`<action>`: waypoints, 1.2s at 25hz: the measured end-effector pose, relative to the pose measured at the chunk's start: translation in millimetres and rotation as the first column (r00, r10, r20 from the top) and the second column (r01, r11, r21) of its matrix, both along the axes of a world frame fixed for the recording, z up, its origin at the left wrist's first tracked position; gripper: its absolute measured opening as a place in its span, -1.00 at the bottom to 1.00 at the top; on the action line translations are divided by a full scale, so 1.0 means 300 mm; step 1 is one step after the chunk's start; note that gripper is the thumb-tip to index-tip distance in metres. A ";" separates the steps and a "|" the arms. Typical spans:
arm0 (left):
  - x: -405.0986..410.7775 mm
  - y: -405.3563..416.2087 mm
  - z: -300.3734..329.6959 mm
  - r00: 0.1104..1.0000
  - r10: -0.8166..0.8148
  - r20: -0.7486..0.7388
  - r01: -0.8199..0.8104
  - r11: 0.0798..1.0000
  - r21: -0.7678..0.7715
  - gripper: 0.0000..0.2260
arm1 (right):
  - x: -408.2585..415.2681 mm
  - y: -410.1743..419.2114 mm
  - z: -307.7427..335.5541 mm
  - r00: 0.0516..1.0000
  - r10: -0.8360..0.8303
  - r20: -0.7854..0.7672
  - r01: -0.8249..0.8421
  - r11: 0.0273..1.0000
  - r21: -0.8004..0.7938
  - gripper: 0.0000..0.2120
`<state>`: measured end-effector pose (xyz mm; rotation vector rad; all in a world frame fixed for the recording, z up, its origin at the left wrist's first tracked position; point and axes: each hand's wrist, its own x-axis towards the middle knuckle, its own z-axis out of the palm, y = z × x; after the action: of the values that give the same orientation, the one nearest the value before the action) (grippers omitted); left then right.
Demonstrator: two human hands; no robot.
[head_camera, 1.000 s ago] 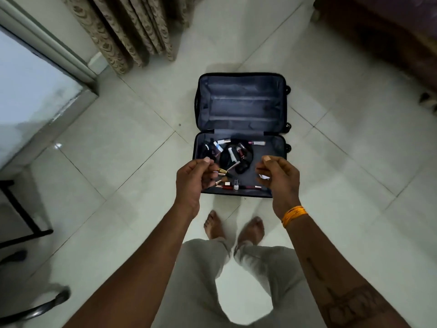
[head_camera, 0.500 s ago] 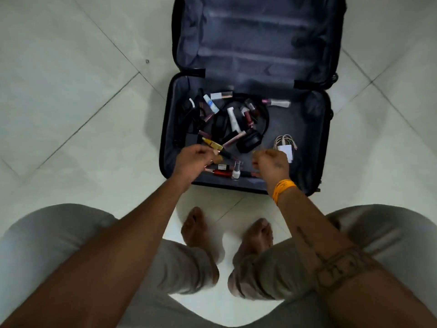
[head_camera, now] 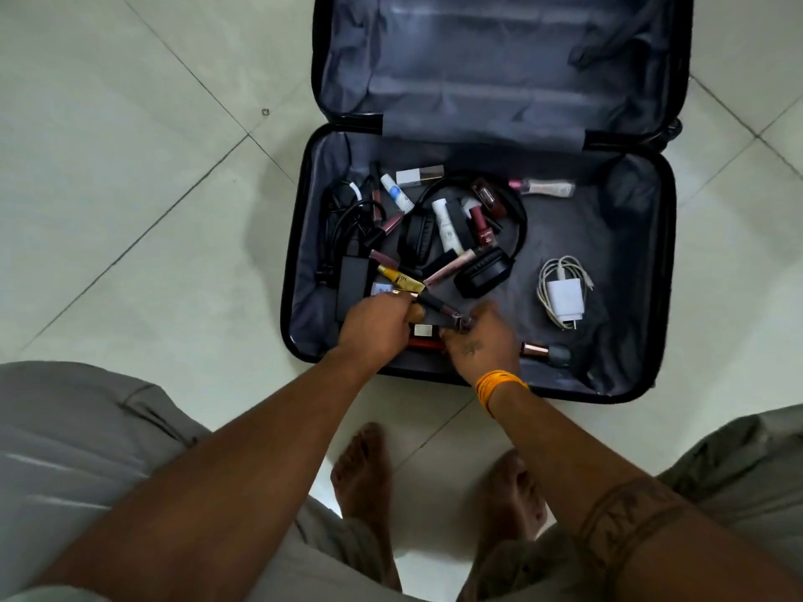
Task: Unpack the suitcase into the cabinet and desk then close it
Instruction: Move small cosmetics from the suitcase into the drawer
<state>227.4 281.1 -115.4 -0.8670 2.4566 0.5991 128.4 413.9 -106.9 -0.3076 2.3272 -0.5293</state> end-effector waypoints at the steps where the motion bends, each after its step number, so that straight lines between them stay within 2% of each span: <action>1: -0.003 0.003 -0.007 0.999 -0.048 0.008 0.048 0.999 -0.020 -0.79 | -0.012 0.012 -0.015 1.000 0.004 -0.007 -0.004 1.000 0.027 -0.63; 4: -0.008 0.008 -0.031 0.987 -0.159 0.036 0.162 0.981 -0.111 -0.72 | -0.036 0.022 -0.048 0.999 0.032 -0.027 -0.031 0.999 0.041 -0.71; 7: -0.017 0.007 -0.050 0.980 -0.193 0.039 0.197 0.971 -0.134 -0.72 | -0.034 0.016 -0.055 0.997 0.041 -0.065 -0.043 0.999 -0.034 -0.76; 10: -0.011 -0.011 -0.053 0.995 0.012 -0.097 -0.011 1.000 0.011 -0.75 | -0.048 0.014 -0.060 0.998 -0.041 -0.042 0.036 0.991 -0.128 -0.74; 12: -0.005 -0.033 -0.054 0.970 0.145 -0.193 -0.130 0.988 0.085 -0.72 | -0.062 -0.010 -0.062 0.991 -0.132 -0.011 0.127 0.973 -0.192 -0.75; 15: -0.019 -0.064 -0.040 0.883 0.342 -0.322 -0.274 0.932 0.238 -0.71 | -0.061 -0.060 -0.057 0.976 -0.212 0.045 0.216 0.937 -0.273 -0.71; 17: -0.037 -0.075 -0.028 0.815 0.457 -0.357 -0.340 0.875 0.343 -0.68 | -0.048 -0.077 -0.053 0.973 -0.227 0.042 0.229 0.927 -0.295 -0.63; 19: -0.050 -0.078 -0.014 0.782 0.512 -0.355 -0.385 0.845 0.371 -0.65 | -0.047 -0.080 -0.059 0.976 -0.213 0.031 0.213 0.933 -0.290 -0.66; 21: -0.048 -0.077 -0.016 0.784 0.493 -0.377 -0.390 0.864 0.319 -0.70 | -0.049 -0.078 -0.055 0.982 -0.187 -0.001 0.179 0.946 -0.271 -0.74; 24: -0.028 -0.079 -0.026 0.756 0.491 -0.433 -0.410 0.870 0.272 -0.75 | -0.042 -0.080 -0.040 0.993 -0.061 -0.097 0.036 0.971 -0.237 -0.84; 26: -0.014 -0.090 -0.022 0.721 0.540 -0.435 -0.443 0.841 0.311 -0.78 | -0.030 -0.089 -0.034 0.976 0.144 -0.163 -0.175 0.965 -0.196 -0.85; 28: -0.003 -0.114 -0.010 0.704 0.575 -0.417 -0.457 0.816 0.353 -0.80 | -0.015 -0.116 -0.042 0.905 0.375 -0.199 -0.404 0.905 -0.131 -0.75; 30: 0.000 -0.146 0.001 0.684 0.627 -0.373 -0.480 0.772 0.417 -0.78 | -0.006 -0.161 -0.064 0.817 0.529 -0.228 -0.553 0.831 -0.054 -0.68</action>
<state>227.3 237.3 -115.1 -1.5135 2.3870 1.5383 126.7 365.6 -126.0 -1.0941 2.2538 -0.3562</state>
